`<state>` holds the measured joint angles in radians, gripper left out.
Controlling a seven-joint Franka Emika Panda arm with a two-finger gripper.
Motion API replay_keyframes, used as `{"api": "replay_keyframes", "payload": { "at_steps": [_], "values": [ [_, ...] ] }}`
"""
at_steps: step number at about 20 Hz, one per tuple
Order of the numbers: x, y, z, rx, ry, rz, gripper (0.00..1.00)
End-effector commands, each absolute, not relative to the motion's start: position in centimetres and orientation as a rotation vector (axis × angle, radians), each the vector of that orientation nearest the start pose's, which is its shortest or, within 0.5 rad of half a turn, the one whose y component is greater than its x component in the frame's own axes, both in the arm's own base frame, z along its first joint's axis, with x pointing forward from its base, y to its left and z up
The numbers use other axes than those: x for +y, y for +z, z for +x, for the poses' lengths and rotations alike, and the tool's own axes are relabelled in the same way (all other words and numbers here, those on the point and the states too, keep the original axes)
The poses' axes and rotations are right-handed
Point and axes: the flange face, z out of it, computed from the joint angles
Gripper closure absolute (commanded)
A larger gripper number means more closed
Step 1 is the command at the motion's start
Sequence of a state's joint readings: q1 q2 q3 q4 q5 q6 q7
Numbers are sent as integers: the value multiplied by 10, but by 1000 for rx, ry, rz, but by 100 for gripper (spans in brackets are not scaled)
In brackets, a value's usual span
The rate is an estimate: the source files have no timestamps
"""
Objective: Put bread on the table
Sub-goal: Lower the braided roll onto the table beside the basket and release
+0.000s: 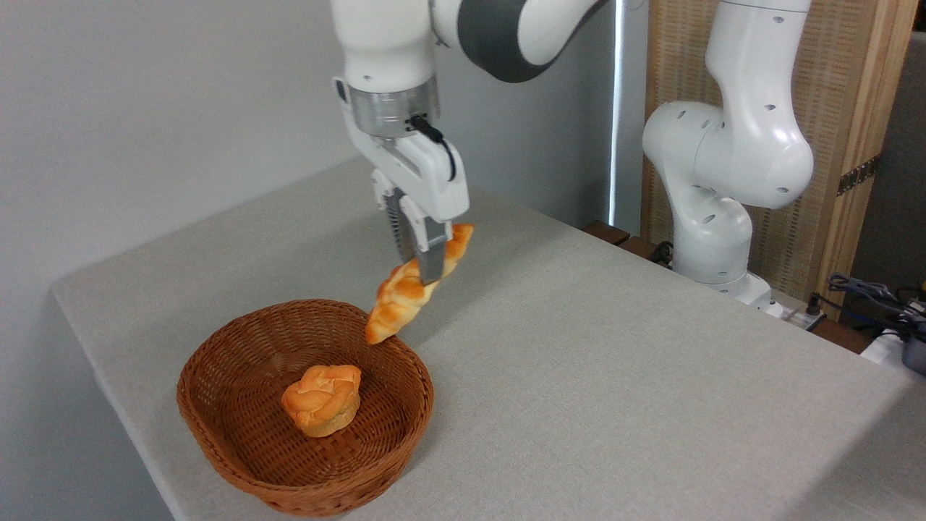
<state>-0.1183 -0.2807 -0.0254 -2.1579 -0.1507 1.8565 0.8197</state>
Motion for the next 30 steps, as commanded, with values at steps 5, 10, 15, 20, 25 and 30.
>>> {"api": "replay_keyframes", "payload": {
  "at_steps": [5, 10, 15, 20, 25, 30],
  "values": [
    [-101, 488, 412, 1588, 65, -2810, 61],
    [-116, 479, 409, 1612, 81, -2796, 15],
    [-119, 478, 415, 1512, 20, -2850, 12],
    [-120, 477, 415, 1509, 23, -2852, 0],
    [-120, 481, 416, 1514, 16, -2840, 0],
    [-122, 523, 444, 1501, -86, -2825, 0]
  ]
}}
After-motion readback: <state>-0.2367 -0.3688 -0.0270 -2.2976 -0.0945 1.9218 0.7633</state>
